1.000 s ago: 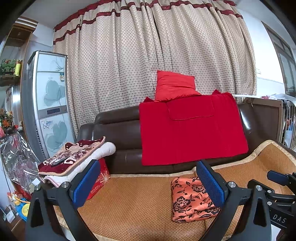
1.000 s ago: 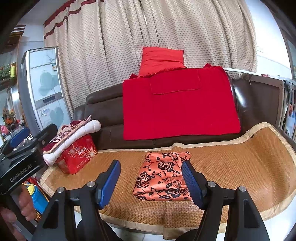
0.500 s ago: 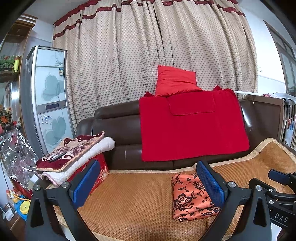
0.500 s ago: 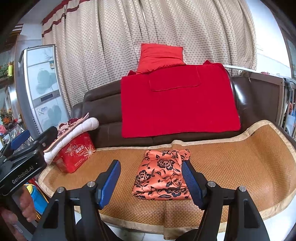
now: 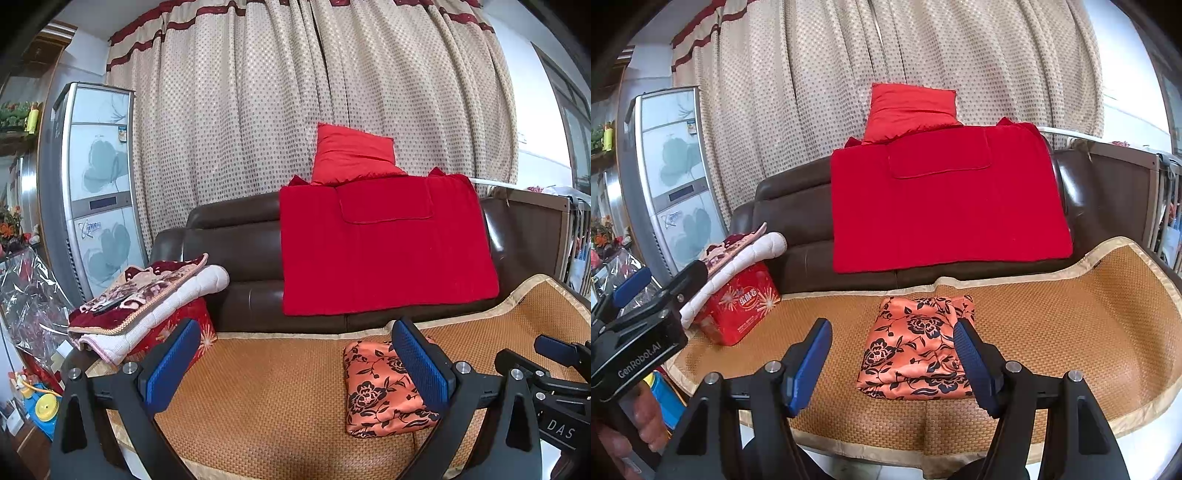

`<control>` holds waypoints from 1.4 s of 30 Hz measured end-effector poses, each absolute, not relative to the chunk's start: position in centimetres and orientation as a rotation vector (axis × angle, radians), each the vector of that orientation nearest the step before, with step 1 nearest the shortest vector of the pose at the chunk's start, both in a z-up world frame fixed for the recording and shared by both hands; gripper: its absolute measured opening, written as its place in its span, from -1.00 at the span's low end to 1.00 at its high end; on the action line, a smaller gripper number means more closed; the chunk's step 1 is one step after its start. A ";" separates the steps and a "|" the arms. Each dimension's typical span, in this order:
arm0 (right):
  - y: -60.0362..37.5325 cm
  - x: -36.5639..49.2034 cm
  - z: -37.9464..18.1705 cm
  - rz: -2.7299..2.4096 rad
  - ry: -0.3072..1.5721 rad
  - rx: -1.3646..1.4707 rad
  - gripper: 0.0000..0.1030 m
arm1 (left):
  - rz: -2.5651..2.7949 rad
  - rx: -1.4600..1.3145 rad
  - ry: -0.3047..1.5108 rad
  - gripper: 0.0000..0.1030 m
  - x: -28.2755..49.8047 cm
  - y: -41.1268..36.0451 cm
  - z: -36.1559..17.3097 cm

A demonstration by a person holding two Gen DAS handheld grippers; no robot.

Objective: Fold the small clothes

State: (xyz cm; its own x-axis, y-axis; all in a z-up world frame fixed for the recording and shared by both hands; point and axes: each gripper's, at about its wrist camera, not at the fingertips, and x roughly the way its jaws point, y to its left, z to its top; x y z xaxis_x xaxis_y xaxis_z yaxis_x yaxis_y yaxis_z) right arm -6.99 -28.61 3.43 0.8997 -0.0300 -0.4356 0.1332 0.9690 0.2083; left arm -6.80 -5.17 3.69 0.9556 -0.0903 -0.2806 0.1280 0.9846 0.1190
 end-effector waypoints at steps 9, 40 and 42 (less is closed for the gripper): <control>-28.4 -6.0 3.3 -0.091 0.451 0.236 0.40 | -0.111 0.134 0.296 1.00 -5.6 -4.9 3.1; -29.4 -6.8 3.8 -0.096 0.416 0.271 0.40 | -0.119 0.170 0.271 1.00 -6.7 -5.7 3.7; -29.5 -6.8 3.7 -0.098 0.417 0.274 0.40 | -0.120 0.174 0.271 1.00 -6.7 -5.8 3.6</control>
State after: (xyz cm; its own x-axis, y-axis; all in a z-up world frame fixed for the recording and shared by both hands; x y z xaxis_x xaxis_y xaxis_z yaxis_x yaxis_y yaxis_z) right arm -6.82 -29.47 3.72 0.9104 -0.0378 -0.4120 0.1494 0.9586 0.2424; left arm -6.71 -5.78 3.63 0.9565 -0.0940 -0.2762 0.1408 0.9779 0.1549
